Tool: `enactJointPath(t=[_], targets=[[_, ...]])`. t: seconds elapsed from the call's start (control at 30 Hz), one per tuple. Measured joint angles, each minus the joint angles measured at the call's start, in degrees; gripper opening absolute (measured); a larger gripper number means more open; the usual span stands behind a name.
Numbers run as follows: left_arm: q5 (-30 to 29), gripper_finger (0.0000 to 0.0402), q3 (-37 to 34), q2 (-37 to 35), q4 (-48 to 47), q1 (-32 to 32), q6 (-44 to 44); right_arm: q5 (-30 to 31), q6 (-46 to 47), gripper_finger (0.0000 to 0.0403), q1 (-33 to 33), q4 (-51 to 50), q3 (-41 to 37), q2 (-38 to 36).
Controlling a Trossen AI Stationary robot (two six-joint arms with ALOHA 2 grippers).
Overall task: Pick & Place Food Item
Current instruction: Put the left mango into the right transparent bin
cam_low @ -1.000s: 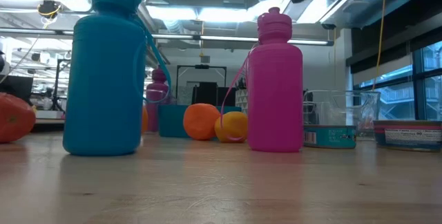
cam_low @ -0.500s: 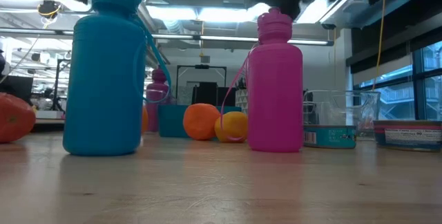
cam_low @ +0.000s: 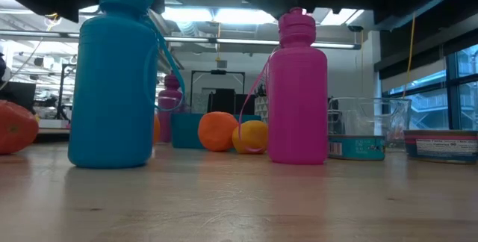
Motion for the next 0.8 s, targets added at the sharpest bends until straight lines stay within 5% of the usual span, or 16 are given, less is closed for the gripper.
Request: enactJointPath(t=[0.4, 0.8], targets=[[-9.57, 0.0115, 5.67, 7.9, -0.06, -1.67, -4.68, 4.45, -13.01, 0.0242, 0.0, -23.28, 14.89, -0.02], [-9.59, 0.0114, 13.03, 16.61, -0.01, -1.71, -3.01, 7.68, -14.72, 0.0242, -1.4, -24.25, 15.09, 0.0]])
